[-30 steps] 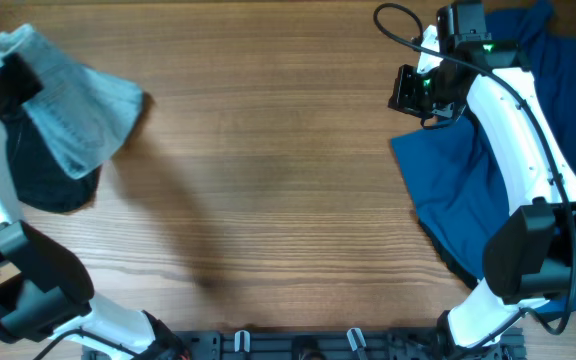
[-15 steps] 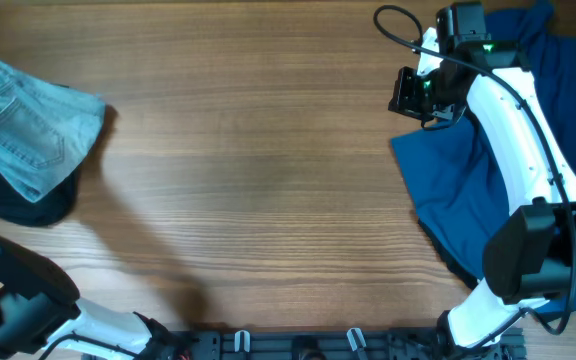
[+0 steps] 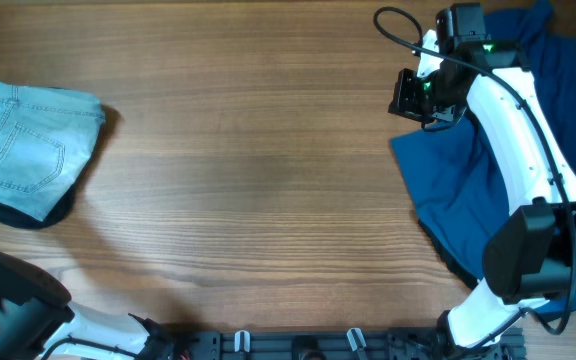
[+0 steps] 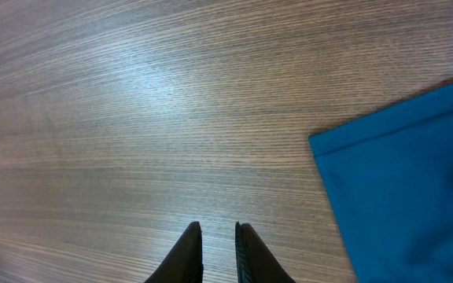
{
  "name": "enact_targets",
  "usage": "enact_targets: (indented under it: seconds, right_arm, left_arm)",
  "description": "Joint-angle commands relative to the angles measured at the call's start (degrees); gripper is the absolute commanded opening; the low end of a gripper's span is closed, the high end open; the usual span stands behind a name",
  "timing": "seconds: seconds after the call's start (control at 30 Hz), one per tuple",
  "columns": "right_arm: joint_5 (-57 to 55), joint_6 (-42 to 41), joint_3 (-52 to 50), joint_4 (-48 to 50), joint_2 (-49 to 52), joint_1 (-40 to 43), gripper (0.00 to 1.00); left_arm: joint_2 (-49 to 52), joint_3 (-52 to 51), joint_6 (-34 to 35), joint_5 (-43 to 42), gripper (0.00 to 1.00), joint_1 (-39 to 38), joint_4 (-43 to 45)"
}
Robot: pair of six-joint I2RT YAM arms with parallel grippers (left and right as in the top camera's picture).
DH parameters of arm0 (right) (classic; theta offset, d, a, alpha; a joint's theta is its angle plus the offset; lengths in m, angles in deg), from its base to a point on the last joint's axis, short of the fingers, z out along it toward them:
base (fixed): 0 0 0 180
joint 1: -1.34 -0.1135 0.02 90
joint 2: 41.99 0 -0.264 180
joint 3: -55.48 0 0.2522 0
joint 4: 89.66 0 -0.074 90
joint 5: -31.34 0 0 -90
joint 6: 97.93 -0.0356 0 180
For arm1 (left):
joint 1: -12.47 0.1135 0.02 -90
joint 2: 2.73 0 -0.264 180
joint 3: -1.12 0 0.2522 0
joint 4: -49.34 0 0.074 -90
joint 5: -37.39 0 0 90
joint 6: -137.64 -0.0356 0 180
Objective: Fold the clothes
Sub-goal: 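Release the shorts and lift the left gripper away from the pile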
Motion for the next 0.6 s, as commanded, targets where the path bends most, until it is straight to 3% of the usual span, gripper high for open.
enact_targets:
  seconds: [0.0, 0.07, 0.1, 0.17, 0.27, 0.33, 0.37, 0.43, 0.57]
  right_arm:
    - [0.70, -0.26, -0.31, -0.04, -1.31, 0.02, 0.15]
    - [0.70, -0.26, -0.31, 0.20, -1.31, 0.02, 0.19]
    - [0.72, -0.26, -0.31, 0.63, -1.31, 0.02, 0.29]
    - [0.72, -0.26, -0.31, 1.81, -1.31, 0.02, 0.61]
    - [0.72, -0.24, -0.31, 3.06, -1.31, 0.02, 0.76]
    - [0.72, 1.31, -0.31, 3.78, -1.31, 0.02, 0.88]
    - [0.70, 4.00, -0.37, 4.50, -1.31, 0.00, 0.93]
    - [0.48, 8.98, -0.81, 5.62, -1.22, -0.02, 0.99]
    - [-2.34, 5.64, -1.16, 0.83, -1.20, -0.02, 1.00]
  left_arm:
    - [2.14, 1.31, 0.13, -13.38, 0.50, -0.52, 0.17]
    - [3.23, 1.31, -0.44, -16.39, 0.59, -3.61, 0.17]
    - [3.41, 1.31, -0.76, -16.39, 0.64, -6.01, 0.17]
    - [3.50, 1.31, -2.03, -15.89, 0.69, -13.68, 0.17]
    - [4.42, 1.31, -2.01, -10.05, 0.80, -26.47, -1.03]
    - [6.01, 1.31, -2.01, -5.95, 1.00, -35.71, -2.75]
    - [6.60, 1.31, -2.01, -3.41, 1.00, -38.99, -3.52]
    - [8.24, 1.31, -2.01, 1.31, 1.00, -45.24, -6.05]
    - [9.31, 1.31, -1.81, 6.67, 1.00, -52.46, -20.13]
